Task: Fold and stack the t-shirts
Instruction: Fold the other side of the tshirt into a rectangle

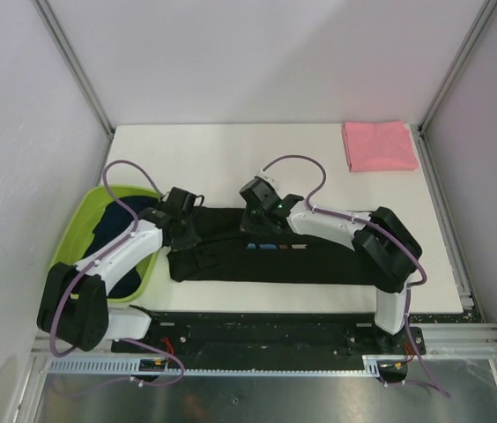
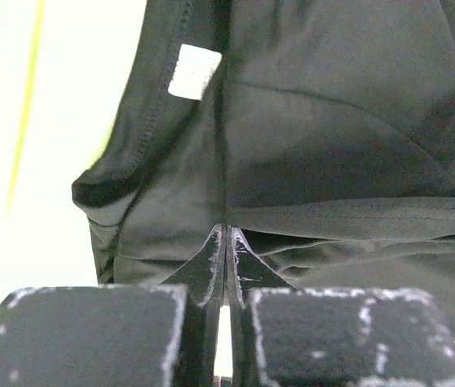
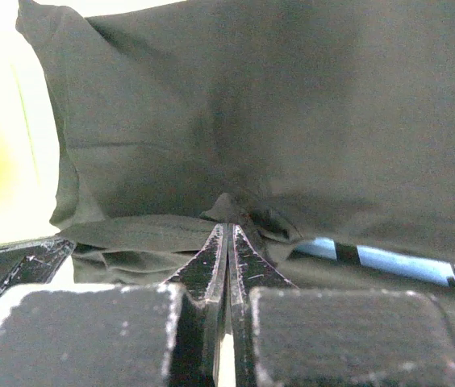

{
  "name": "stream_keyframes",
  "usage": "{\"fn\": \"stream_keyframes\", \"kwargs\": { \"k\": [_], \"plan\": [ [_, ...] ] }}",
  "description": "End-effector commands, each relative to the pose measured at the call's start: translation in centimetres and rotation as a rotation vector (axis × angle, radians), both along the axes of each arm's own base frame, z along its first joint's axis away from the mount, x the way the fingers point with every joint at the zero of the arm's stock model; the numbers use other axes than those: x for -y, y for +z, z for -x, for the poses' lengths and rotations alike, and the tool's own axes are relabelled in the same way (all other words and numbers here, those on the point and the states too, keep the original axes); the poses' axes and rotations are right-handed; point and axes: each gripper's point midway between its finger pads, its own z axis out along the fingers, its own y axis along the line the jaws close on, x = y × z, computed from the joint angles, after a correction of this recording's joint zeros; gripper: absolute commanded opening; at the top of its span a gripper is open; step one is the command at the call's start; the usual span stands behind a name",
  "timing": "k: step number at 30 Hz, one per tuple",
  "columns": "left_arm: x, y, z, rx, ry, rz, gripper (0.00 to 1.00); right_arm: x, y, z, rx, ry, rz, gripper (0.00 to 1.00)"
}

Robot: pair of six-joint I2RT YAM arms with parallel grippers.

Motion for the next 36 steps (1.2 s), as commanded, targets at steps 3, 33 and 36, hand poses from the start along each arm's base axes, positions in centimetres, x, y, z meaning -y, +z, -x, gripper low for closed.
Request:
{"fn": "stream_keyframes", "kwargs": {
  "k": [3, 33, 36],
  "plan": [
    [-0.4, 2.0, -3.6, 0.098, -0.010, -0.006, 0.12, -1.7, 1.1, -3.3, 0.034, 0.012, -0.054, 0.06],
    [2.8, -2.3, -2.6, -0.044, -0.071, 0.180, 0.01, -1.6, -4.3, 0.2, 0.000, 0.143, 0.134, 0.22],
    [1.7, -2.9, -3.1, -0.052, -0.031, 0.149, 0.01, -1.1, -5.5, 0.5, -0.020, 0.144, 0.154, 0.22]
  ]
}}
